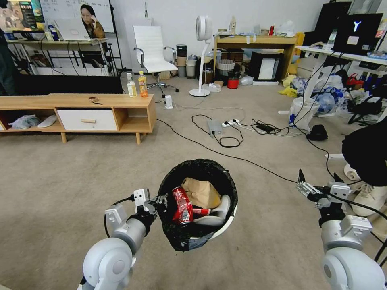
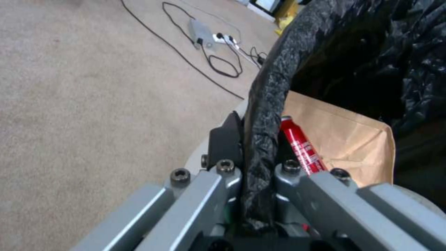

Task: Pick up the trash bin and place the garbage on the floor into it.

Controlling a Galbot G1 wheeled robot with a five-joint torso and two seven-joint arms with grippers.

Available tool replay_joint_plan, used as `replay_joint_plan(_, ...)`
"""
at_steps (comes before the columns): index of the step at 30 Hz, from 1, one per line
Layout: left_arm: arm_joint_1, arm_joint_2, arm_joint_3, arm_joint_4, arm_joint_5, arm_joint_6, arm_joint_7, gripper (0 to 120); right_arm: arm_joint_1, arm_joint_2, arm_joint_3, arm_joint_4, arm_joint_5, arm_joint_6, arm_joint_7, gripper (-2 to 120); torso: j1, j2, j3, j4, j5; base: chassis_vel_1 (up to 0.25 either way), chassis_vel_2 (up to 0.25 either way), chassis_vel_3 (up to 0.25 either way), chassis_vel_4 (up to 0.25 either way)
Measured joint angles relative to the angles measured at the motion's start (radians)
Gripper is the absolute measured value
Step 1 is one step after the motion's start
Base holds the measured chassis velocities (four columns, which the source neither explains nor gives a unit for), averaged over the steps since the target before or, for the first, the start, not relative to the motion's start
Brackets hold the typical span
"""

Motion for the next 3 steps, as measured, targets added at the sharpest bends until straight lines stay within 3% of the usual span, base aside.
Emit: replay_joint_plan(3,-0.001,0.002,-0.001,-0.001,-0.008,0.004,-0.009,2,-0.003,0.005,-0.002,-0.002,-0.01,0.007,-0.006,100,0.0,0.0,0.0,0.0,0.0,0.0,0.0,0.0,0.0)
